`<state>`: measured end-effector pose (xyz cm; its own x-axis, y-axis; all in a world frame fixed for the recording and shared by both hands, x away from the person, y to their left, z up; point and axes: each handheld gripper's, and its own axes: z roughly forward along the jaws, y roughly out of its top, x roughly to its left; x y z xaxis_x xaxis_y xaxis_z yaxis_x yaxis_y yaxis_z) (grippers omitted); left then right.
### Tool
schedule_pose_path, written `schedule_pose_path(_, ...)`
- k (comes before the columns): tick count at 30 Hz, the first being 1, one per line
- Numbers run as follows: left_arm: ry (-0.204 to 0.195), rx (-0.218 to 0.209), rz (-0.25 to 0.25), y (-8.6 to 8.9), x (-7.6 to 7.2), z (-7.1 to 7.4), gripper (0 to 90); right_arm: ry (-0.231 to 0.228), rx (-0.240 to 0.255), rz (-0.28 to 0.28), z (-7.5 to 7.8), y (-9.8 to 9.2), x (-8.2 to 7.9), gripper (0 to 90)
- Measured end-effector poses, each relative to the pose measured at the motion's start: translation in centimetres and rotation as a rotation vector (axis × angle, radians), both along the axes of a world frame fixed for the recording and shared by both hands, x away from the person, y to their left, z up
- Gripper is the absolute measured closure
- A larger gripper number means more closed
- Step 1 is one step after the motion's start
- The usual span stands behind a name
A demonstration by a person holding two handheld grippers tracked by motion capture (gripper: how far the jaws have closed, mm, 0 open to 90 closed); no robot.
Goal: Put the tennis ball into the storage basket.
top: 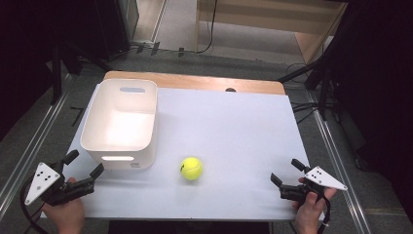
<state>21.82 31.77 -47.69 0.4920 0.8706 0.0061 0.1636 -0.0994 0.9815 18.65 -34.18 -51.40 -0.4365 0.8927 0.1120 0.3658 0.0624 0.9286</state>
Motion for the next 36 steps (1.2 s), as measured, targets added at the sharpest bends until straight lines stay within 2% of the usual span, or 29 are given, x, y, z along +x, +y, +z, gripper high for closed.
schedule_pose_path(4,0.001,-0.002,0.001,0.0,0.0,-0.1,8.4,-0.002,-0.003,-0.001,0.0,0.0,0.0,0.0)
schedule_pose_path(8,-0.007,0.009,-0.002,-0.2,-0.1,-0.2,8.4,0.002,0.021,-0.029,0.3,-0.1,-0.2,0.0)
schedule_pose_path(11,-0.013,0.013,-0.003,-0.3,-0.1,-0.2,8.4,0.006,0.024,-0.022,0.5,-0.1,-0.1,0.0)
schedule_pose_path(14,-0.018,0.014,-0.006,-0.3,-0.1,-0.3,8.4,0.013,-0.01,0.009,1.2,0.6,0.2,0.0)
schedule_pose_path(16,-0.016,0.014,-0.007,-0.3,-0.1,-0.3,8.4,0.008,-0.009,0.025,1.4,0.9,0.4,0.0)
schedule_pose_path(18,-0.015,0.008,-0.01,-0.2,-0.1,-0.3,8.4,0.022,-0.014,0.037,1.7,1.3,0.6,0.0)
schedule_pose_path(21,-0.012,0.0,-0.013,-0.1,-0.1,-0.3,8.4,0.033,-0.039,0.062,2.2,1.9,0.9,0.0)
schedule_pose_path(36,-0.004,0.002,-0.015,-0.1,-0.1,-0.4,8.4,0.039,-0.097,0.164,4.6,4.6,2.3,0.0)
